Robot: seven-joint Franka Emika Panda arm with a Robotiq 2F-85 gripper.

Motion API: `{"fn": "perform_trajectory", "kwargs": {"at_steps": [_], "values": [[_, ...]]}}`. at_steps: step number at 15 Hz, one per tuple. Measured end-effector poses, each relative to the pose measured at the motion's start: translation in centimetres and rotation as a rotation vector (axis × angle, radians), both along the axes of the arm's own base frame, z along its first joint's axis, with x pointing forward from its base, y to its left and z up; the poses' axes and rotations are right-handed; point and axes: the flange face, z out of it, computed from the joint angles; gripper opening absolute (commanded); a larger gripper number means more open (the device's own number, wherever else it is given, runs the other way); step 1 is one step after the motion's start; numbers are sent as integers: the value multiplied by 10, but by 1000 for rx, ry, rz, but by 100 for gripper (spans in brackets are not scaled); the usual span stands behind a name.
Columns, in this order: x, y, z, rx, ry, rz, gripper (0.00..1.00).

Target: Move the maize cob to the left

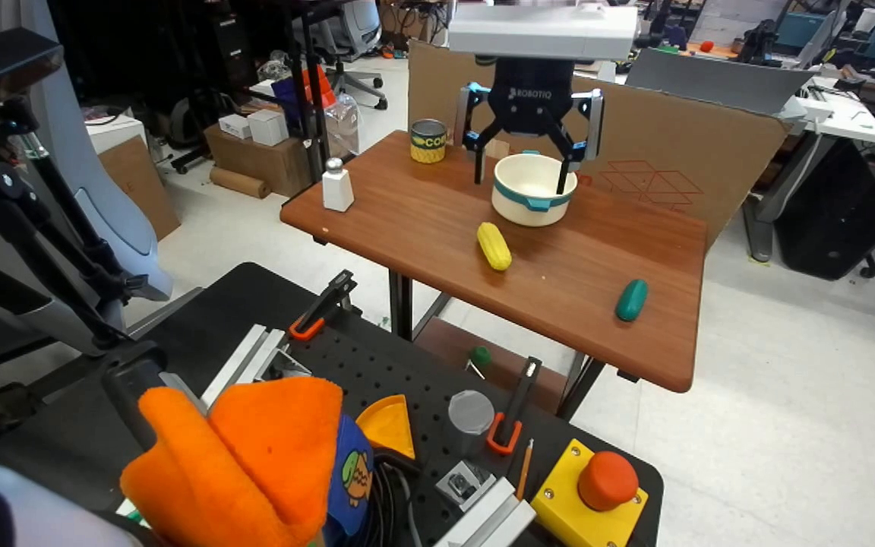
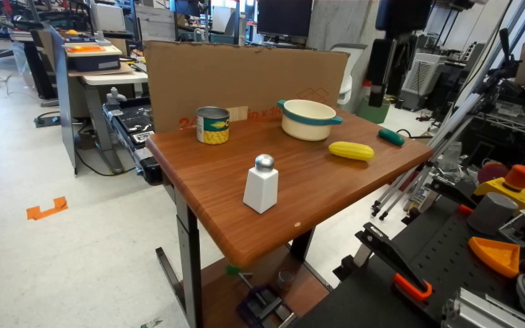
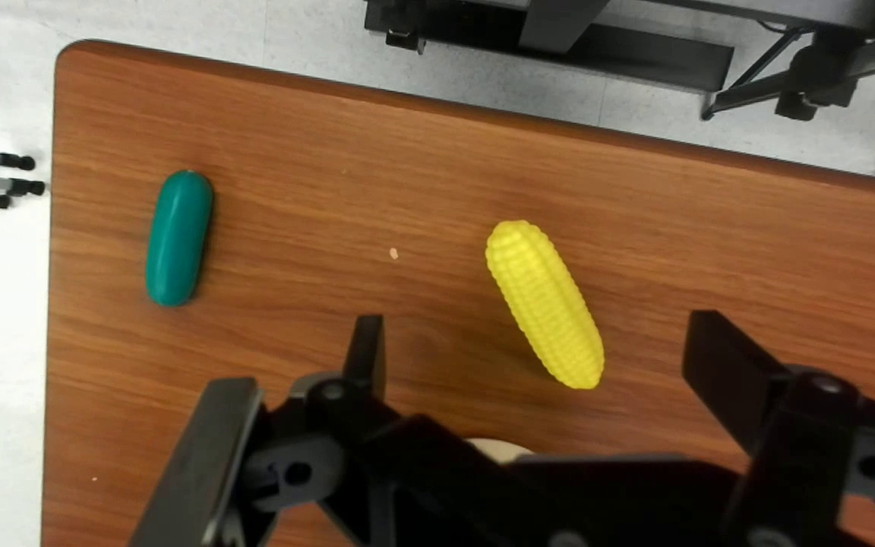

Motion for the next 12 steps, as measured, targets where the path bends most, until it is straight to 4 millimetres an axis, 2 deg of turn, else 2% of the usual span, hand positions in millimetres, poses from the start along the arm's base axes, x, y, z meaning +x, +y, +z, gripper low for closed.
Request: {"fn": "perform_trajectory", "kwargs": {"at_steps": [6, 12], "values": [[19, -1, -55, -34, 82, 50, 100], [27, 6, -85, -40, 123, 73, 100]]}}
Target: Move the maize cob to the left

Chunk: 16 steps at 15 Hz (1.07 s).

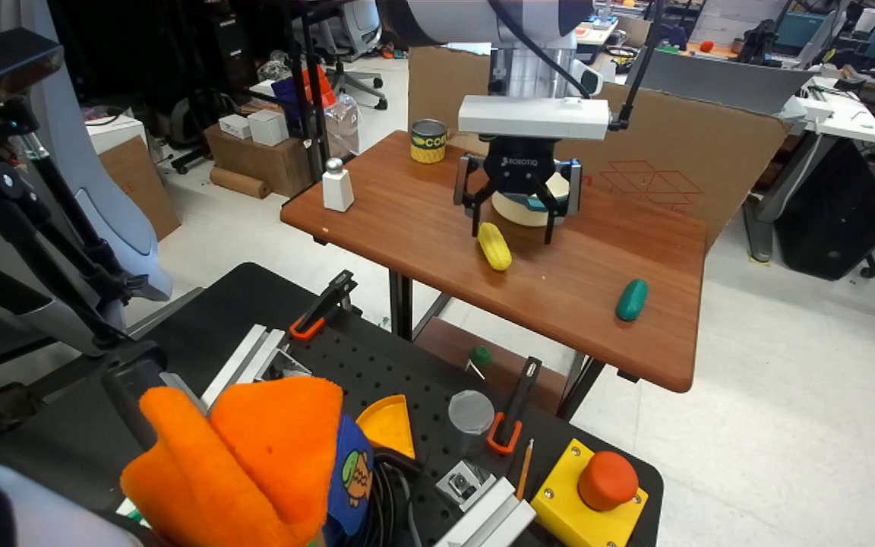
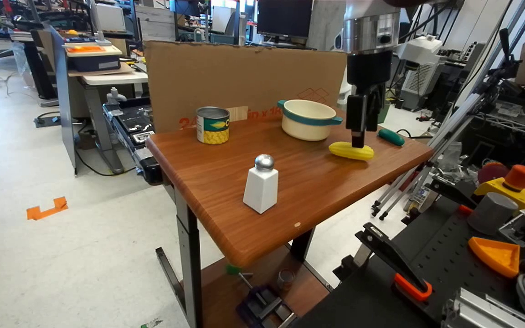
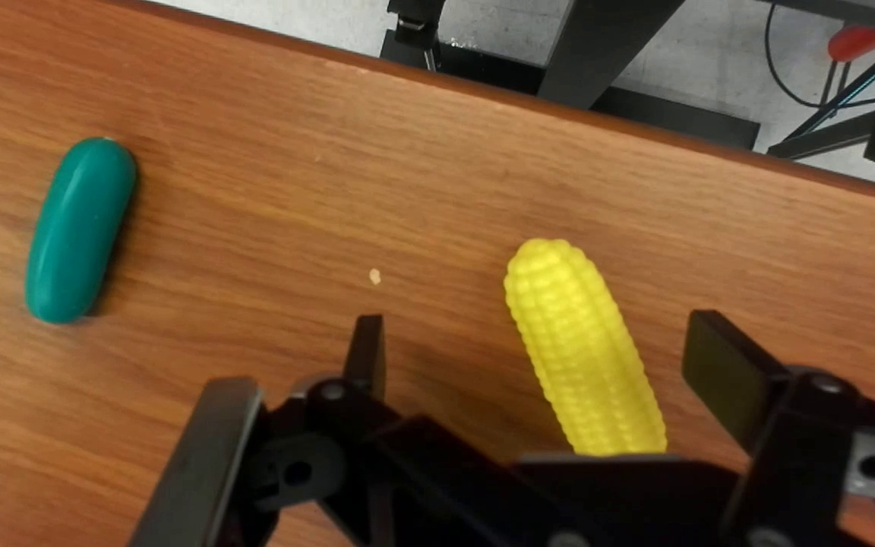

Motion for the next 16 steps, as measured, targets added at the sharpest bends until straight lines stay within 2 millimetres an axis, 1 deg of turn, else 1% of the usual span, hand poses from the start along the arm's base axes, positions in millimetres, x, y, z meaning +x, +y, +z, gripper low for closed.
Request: {"fn": "perform_trajectory", "kwargs": {"at_steps": [5, 6, 7, 10, 13, 15, 16], "values": [[-4, 5, -22, -17, 39, 25, 100], [-5, 8, -26, -19, 47, 29, 75], [-7, 10, -30, -21, 54, 32, 74], [-9, 19, -37, -32, 63, 37, 53], [-9, 28, -36, -41, 57, 34, 33], [-8, 28, -35, -51, 50, 23, 19], [-7, 25, -35, -62, 45, 18, 18]]}}
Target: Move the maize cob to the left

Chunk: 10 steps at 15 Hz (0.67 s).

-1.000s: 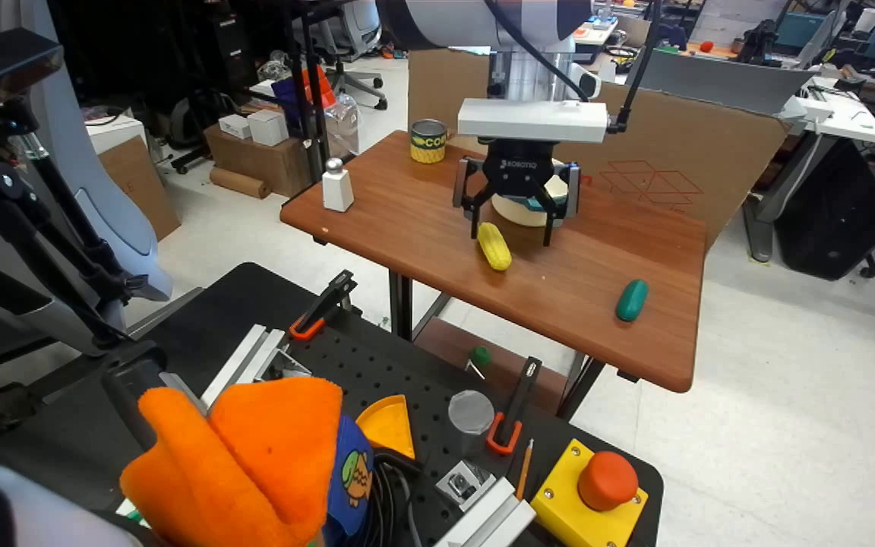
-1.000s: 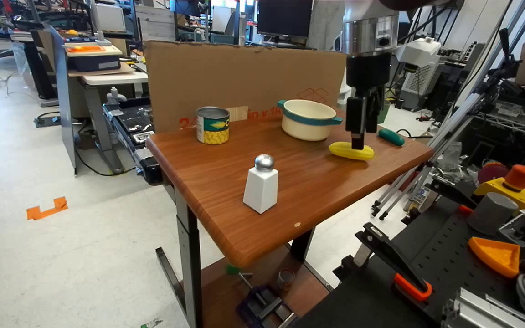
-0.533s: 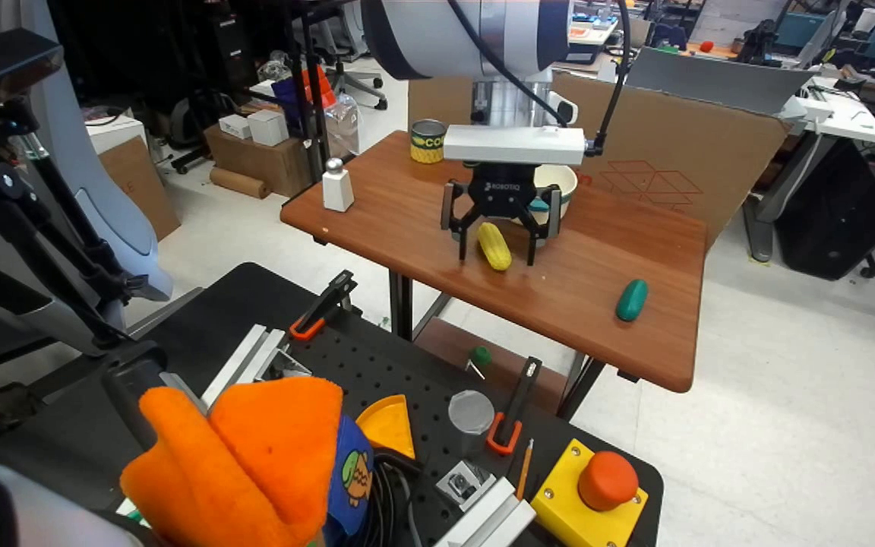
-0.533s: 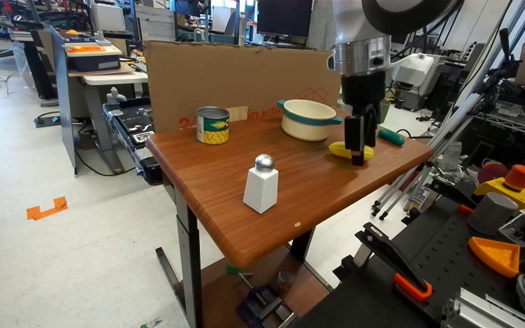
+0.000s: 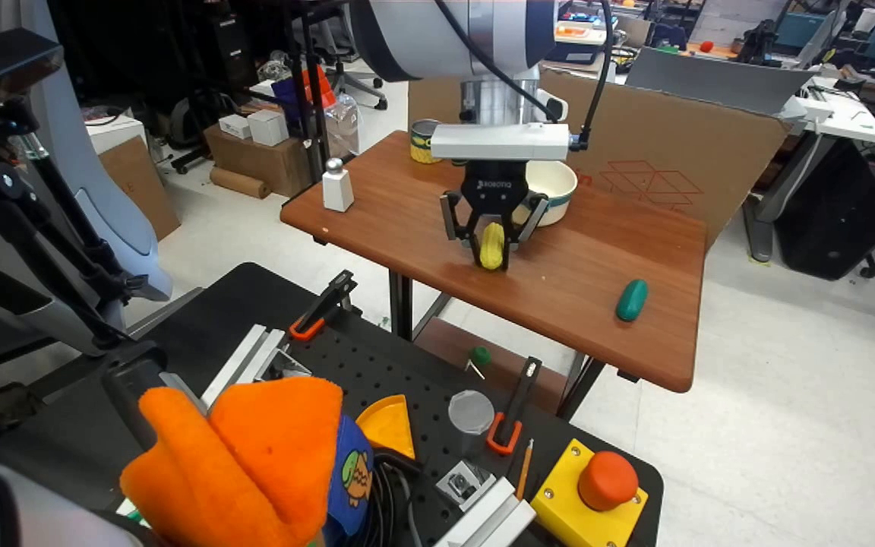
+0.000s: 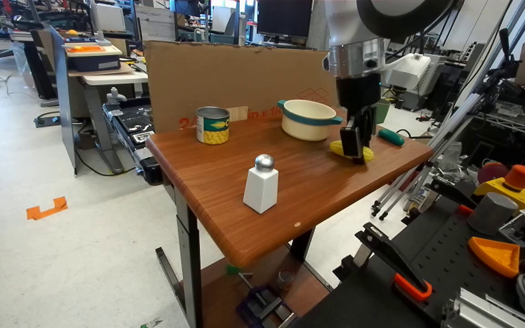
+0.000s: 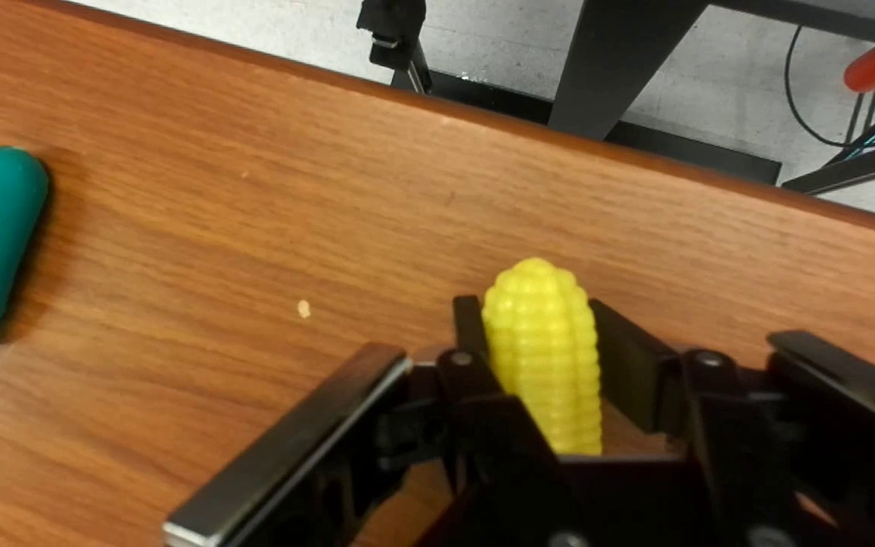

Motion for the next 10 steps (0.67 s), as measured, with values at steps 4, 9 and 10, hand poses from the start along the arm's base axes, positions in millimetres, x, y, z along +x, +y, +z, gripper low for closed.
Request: {"fn": "perform_trajectory", "kwargs": {"at_steps": [4, 9, 10], "values": [[1, -16, 1, -62, -21, -24, 18], [-17, 19, 12, -103, -69, 19, 18], [-26, 36, 14, -98, -83, 30, 18]]}}
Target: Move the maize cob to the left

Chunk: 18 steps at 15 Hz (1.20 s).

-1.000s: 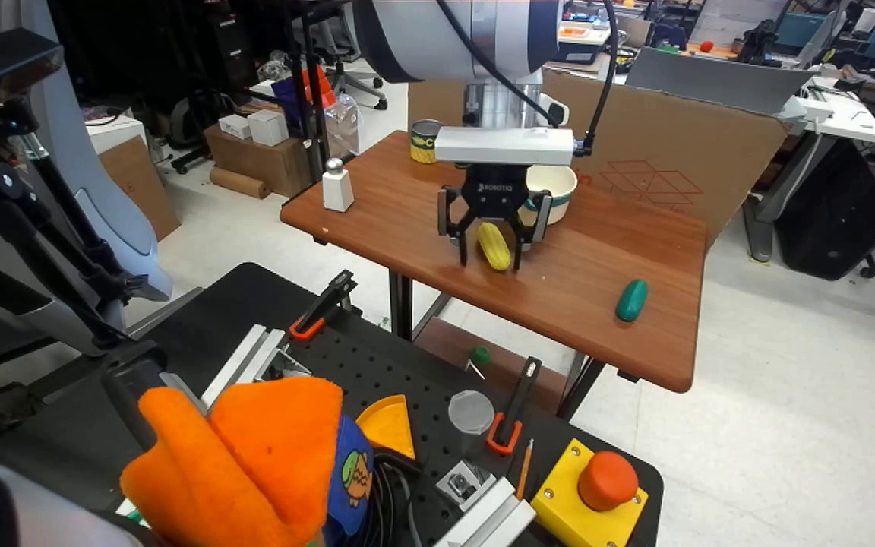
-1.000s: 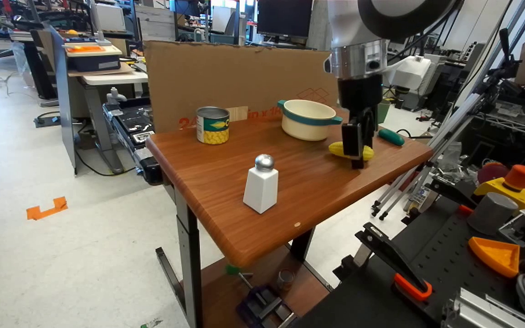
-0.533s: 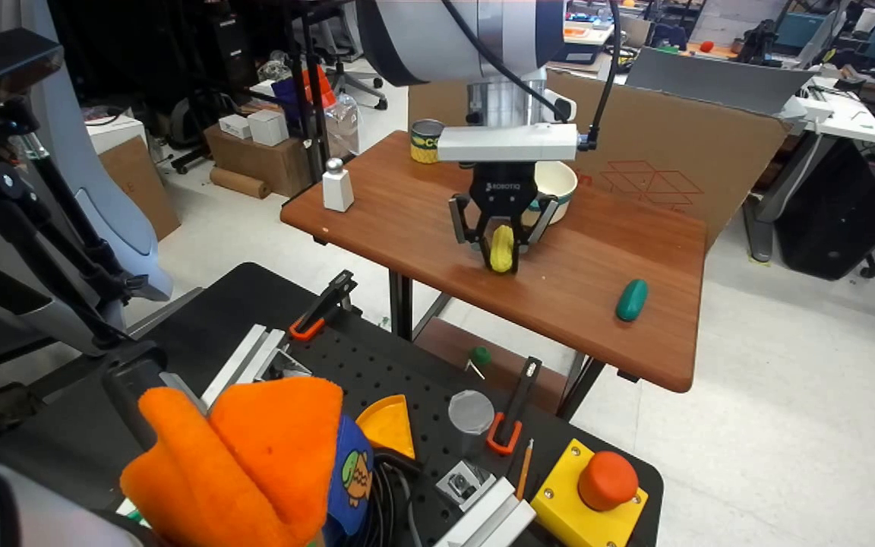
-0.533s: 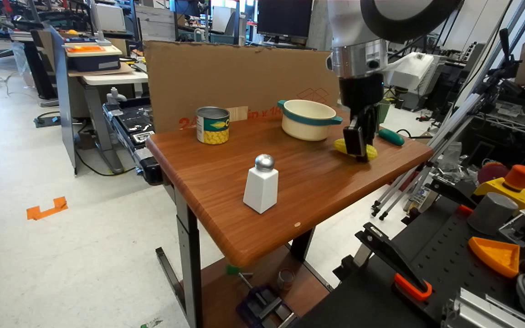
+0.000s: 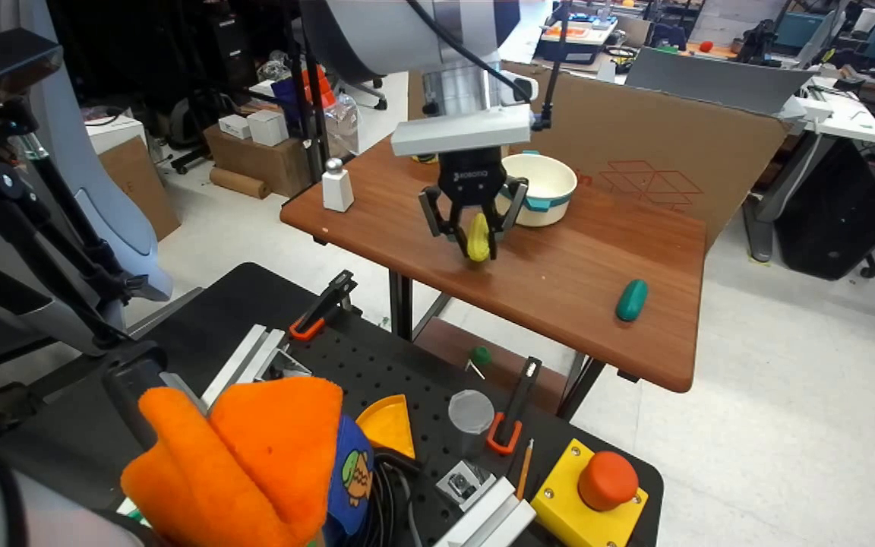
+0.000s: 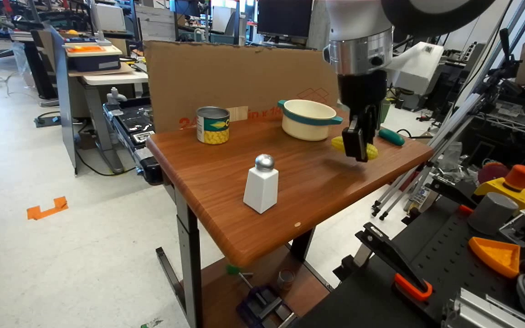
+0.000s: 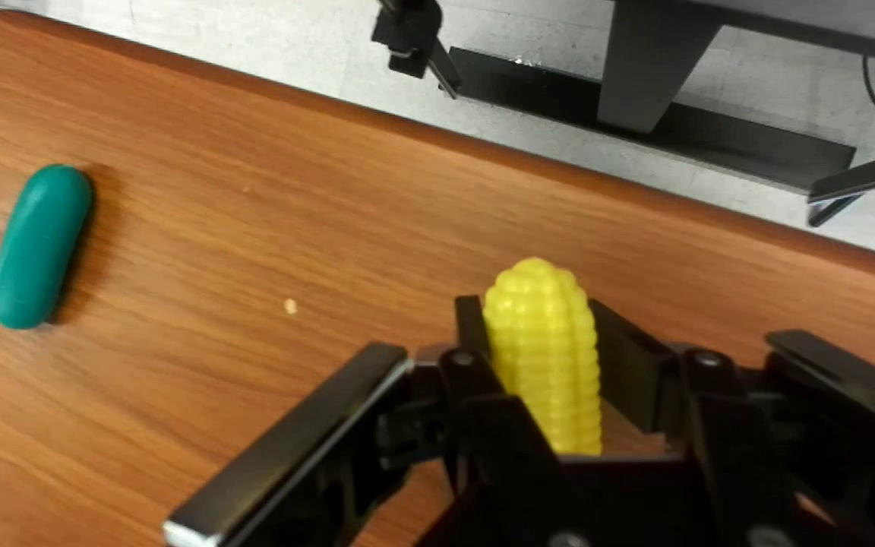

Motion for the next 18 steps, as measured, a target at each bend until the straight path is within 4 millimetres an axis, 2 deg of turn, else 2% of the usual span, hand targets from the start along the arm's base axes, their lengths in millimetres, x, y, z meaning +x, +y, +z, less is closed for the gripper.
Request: {"fn": "perform_trajectory", "kwargs": {"at_steps": [4, 6, 9, 18], "values": [[-36, 67, 3, 16, -32, 31, 18], [-47, 85, 3, 18, -43, 24, 18], [-52, 91, 3, 28, -56, -4, 18], [-58, 81, -2, 9, -69, -90, 18]]}}
